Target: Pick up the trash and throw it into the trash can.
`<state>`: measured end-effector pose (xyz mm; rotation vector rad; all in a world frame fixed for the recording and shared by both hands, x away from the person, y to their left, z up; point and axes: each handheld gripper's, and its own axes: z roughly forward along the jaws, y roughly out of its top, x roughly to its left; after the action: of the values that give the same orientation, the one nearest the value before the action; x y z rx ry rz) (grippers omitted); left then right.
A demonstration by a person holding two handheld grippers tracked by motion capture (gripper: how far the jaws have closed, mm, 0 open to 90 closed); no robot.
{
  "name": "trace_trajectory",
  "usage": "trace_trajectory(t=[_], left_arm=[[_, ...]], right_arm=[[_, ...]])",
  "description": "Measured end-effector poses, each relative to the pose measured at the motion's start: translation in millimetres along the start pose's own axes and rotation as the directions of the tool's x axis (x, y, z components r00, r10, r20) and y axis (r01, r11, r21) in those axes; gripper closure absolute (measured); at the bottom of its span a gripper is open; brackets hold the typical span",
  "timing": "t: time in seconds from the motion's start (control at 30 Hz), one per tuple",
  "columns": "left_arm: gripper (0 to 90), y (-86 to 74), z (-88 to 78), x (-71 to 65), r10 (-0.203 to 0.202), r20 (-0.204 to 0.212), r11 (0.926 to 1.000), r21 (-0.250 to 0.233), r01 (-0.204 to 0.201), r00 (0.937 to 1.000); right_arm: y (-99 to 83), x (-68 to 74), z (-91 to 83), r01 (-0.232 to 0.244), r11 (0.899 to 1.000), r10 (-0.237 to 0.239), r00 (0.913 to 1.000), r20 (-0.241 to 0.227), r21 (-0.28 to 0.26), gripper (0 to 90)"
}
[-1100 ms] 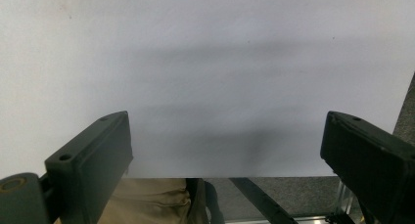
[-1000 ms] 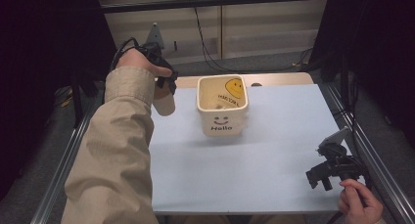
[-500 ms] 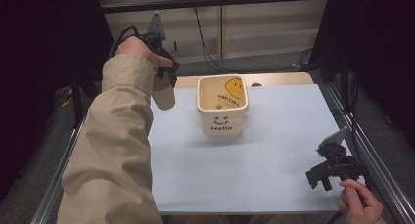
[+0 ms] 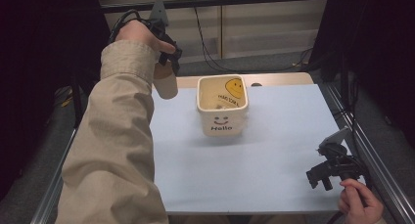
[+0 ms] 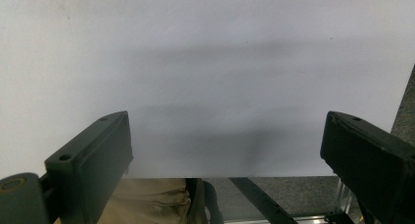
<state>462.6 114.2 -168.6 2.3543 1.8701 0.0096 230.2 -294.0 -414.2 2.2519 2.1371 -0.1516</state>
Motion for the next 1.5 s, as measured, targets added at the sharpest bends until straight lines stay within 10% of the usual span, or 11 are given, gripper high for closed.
trace_trajectory(t=[0.57,0.97,1.5], left_arm=[[21.0,20.1,-16.5,-40.9,0.073,0.014,0.9972,-0.015,-0.073,0.9972],[21.0,35.8,-3.0,-77.5,0.144,0.034,0.9893,-0.026,-0.143,0.9889],[21.0,41.2,18.1,-93.4,0.176,0.046,0.9843,-0.003,-0.176,0.9833]], right_arm=[[0.2,0.1,-0.2,0.001,1.000,-0.001,1.0000,-0.003,0.002,5.1],[0.4,0.4,-0.7,0.005,1.000,-0.005,1.0000,0.000,-0.001,5.1],[0.7,1.2,-1.7,0.011,1.000,-0.011,0.9999,-0.003,-0.001,5.1]])
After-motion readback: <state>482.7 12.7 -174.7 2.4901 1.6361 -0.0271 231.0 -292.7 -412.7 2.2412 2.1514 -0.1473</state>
